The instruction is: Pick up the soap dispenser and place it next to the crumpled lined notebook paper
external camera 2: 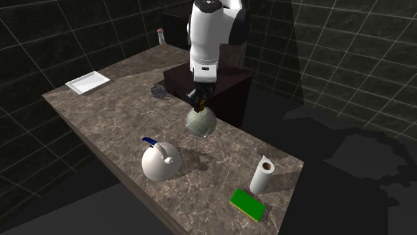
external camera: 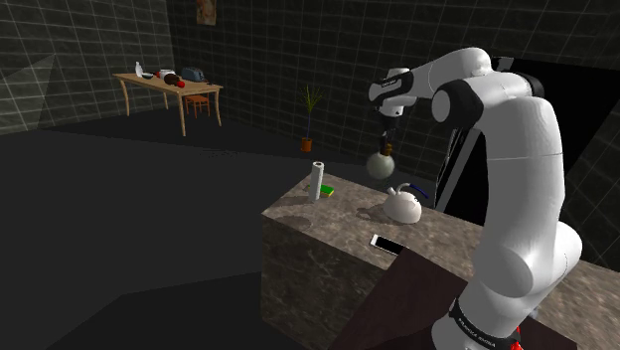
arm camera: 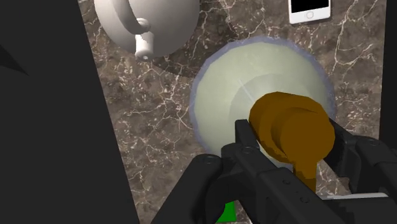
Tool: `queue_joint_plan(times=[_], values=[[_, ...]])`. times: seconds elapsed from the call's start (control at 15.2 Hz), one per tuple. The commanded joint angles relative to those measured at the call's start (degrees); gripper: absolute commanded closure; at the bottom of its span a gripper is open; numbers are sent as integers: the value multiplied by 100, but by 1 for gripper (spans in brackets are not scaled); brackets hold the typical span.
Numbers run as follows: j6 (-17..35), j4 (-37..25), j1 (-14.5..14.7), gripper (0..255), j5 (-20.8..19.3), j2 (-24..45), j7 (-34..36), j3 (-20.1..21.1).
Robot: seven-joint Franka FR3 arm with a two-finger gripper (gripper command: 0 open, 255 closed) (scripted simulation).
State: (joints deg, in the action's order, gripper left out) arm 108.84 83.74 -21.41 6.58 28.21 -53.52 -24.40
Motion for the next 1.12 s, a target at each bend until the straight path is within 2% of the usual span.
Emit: queue_joint_plan(times=[0.0, 0.46, 1.06], values=[[153, 451, 25, 255, -92, -318, -77, -71], [745, 2111, -30, 255, -530, -1498, -454, -396], [1172, 3598, -349, 255, -1212, -2766, -952, -850]])
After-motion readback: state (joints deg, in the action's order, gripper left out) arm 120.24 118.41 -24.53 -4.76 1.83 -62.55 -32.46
